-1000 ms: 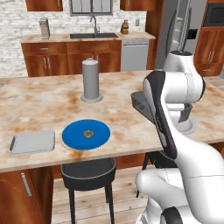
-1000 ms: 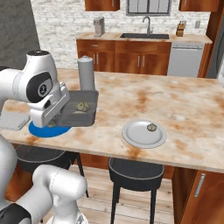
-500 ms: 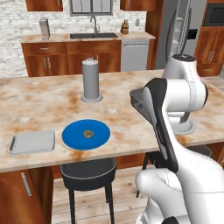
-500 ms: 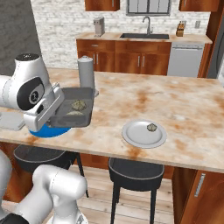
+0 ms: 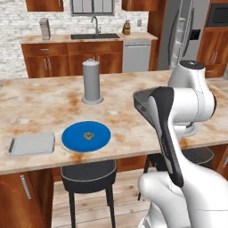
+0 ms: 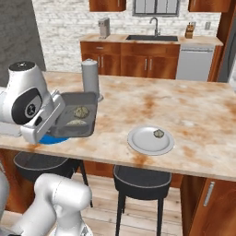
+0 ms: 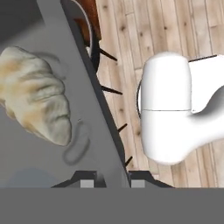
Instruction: Place two dumplings into each of the tupperware containers and then place the containers in the fridge.
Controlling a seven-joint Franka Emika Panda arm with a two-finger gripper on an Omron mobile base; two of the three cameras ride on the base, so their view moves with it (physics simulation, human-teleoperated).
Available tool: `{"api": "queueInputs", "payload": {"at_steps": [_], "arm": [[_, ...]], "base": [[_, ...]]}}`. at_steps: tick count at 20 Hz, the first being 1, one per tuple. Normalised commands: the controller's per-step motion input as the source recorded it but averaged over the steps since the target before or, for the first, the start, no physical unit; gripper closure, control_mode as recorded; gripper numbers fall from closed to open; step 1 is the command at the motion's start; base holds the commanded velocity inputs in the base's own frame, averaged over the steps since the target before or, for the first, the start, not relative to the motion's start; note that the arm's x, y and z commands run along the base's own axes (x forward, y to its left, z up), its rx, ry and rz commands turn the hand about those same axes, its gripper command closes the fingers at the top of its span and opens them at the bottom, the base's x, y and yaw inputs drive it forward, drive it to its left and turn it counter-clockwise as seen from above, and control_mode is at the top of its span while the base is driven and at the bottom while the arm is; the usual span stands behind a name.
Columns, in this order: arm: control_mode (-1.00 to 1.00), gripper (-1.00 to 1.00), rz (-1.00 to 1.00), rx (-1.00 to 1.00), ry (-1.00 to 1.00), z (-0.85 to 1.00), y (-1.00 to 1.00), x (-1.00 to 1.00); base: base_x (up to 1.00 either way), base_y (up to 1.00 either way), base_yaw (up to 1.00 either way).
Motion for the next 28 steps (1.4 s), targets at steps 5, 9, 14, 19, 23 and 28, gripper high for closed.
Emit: {"api": "queueInputs", "payload": {"at_steps": [5,9,14,19,23,28], "arm": [[1.0,1.0,0.0,0.0,0.0,0.0,0.0,0.0],[1.0,1.0,0.0,0.0,0.0,0.0,0.0,0.0],[1.0,1.0,0.0,0.0,0.0,0.0,0.0,0.0],[1.0,1.0,0.0,0.0,0.0,0.0,0.0,0.0],[1.0,1.0,0.0,0.0,0.0,0.0,0.0,0.0],[1.0,1.0,0.0,0.0,0.0,0.0,0.0,0.0]], "base": [[-0.63,-1.0,-0.04],[-0.09,-1.0,-0.1],[0.3,-1.0,-0.13],[0.34,-1.0,-0.06],[0.2,-1.0,-0.02],[0.23,-1.0,0.0]]}}
